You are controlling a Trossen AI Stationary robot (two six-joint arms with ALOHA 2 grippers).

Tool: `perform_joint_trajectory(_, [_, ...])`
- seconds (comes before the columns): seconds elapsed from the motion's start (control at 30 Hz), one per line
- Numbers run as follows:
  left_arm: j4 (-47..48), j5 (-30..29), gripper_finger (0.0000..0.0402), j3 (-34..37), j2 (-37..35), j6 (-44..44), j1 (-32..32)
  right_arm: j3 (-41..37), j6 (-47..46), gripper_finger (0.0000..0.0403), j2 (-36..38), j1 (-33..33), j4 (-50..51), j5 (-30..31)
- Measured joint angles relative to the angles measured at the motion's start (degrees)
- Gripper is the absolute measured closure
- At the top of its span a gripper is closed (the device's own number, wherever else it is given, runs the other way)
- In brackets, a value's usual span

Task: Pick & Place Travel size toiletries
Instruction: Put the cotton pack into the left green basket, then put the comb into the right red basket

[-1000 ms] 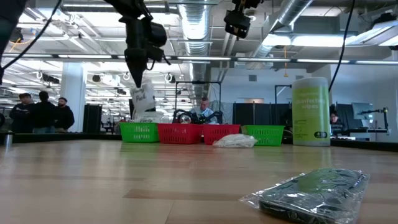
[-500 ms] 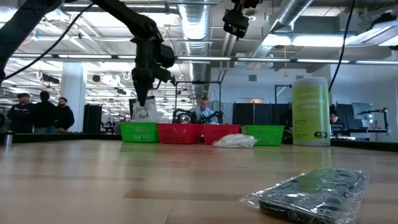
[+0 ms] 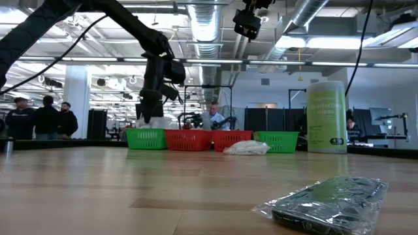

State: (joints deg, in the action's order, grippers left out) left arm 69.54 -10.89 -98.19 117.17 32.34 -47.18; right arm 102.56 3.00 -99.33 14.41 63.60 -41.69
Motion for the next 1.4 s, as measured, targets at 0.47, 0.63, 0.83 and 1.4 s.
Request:
perform_joint_trajectory(0.47, [-1.61,-1.27,0.0344,0.00,-0.74,-2.66,1.94,0.00,-0.96,0.0111,0.00,-0.01,-0.05,0.00])
perform_joint_trajectory(0.63, [-3.04,-3.90,0.0275,0.04,-3.69,-2.84,3.02,0.00,-1.09,0.0111,0.00,-0.02,-0.05,0.00])
perform_joint_trajectory(0.83, [-5.94,-5.78,0.0223,0.04,-11.72,-5.12,2.70,0.00,-1.07,0.0111,0.00,0.00,-0.01,0.00])
perform_joint_trajectory(1.4, [-7.57,12.09,0.0253,8.75,-32.84,-29.17,11.34,-0.02,0.46,0.0111,0.00,-2.52,8.24,-0.11])
